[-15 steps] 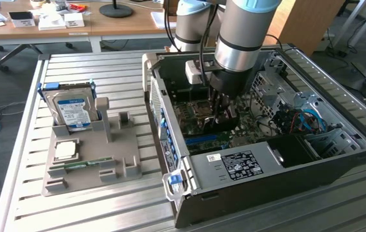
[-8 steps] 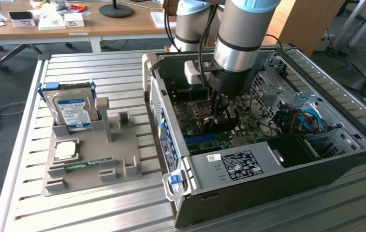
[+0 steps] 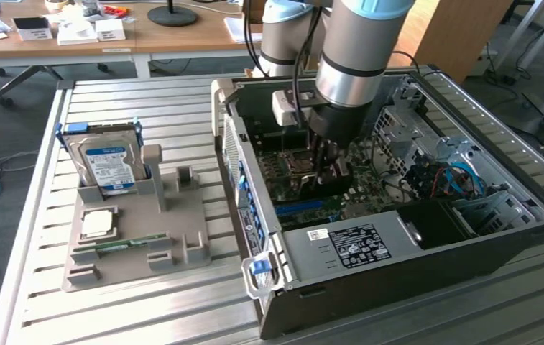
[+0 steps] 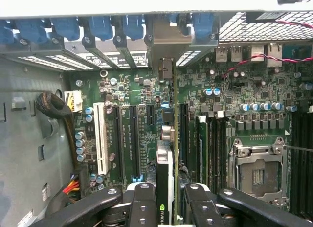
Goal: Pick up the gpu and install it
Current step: 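Insert the gpu into the slot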
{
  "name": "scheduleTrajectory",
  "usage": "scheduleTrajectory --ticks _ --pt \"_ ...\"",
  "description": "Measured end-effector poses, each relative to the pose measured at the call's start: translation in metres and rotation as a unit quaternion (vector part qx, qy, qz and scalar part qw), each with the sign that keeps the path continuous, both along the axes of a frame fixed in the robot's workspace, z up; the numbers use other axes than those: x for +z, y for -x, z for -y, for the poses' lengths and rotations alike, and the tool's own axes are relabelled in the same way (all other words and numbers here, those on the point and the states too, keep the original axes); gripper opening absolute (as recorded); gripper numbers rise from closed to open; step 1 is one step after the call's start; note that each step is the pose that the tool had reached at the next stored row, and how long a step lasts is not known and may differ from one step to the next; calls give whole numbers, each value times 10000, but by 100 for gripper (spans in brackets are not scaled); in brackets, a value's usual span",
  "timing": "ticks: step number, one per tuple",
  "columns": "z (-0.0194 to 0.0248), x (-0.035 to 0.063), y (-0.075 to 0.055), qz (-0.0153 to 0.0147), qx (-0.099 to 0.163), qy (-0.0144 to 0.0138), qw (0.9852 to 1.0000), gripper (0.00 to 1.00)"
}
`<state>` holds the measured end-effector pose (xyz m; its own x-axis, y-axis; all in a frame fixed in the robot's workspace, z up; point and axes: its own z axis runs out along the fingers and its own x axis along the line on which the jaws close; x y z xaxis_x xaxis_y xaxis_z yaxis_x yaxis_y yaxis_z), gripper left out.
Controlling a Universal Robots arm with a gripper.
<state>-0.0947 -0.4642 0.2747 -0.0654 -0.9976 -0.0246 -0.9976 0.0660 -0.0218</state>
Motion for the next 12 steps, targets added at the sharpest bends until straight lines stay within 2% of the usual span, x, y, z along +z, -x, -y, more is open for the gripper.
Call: scheduleTrajectory --ticks 12 --pt "0 -4 29 0 1 0 10000 27"
